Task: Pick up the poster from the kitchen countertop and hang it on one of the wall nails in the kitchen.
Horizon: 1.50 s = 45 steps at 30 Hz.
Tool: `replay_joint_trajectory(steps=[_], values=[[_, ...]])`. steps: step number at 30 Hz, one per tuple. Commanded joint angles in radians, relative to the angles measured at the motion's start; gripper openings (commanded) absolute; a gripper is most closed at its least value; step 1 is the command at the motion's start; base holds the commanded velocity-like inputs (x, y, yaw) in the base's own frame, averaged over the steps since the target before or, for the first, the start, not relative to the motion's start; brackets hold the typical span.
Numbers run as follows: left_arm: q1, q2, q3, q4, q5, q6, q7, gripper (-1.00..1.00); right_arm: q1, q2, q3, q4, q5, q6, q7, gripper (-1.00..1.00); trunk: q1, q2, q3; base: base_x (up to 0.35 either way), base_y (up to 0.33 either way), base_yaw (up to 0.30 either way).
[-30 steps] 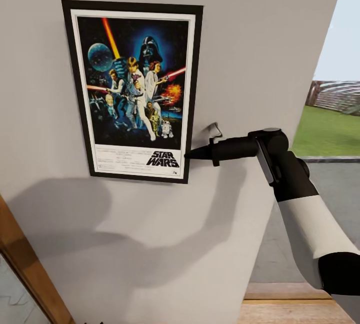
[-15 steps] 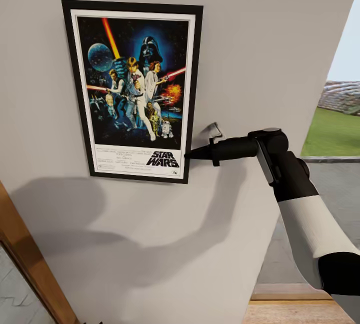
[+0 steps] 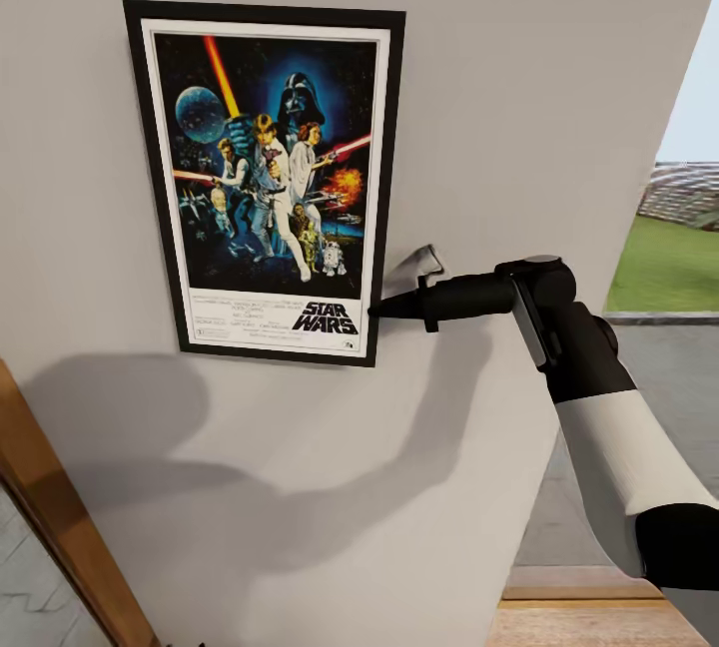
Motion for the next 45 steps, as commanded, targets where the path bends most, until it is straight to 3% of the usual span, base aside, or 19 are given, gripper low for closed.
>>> replay_joint_trajectory(steps=[1, 11, 45], values=[[0.000, 0.000, -0.006, 0.000, 0.006, -0.005, -0.002, 1.00, -0.001, -0.001, 0.002, 0.000, -0.004, 0.013, 0.003, -1.00, 0.000, -0.001, 0.000, 0.000, 0.125, 0.000], [0.000, 0.000, -0.006, 0.001, 0.006, -0.005, -0.002, 1.00, -0.001, -0.001, 0.002, 0.000, -0.004, 0.013, 0.003, -1.00, 0.000, -0.001, 0.000, 0.000, 0.121, 0.000], [0.000, 0.001, -0.005, 0.001, 0.006, -0.005, -0.002, 1.00, -0.001, -0.001, 0.002, -0.001, -0.004, 0.014, 0.001, -1.00, 0.000, -0.001, 0.000, 0.000, 0.003, 0.000]])
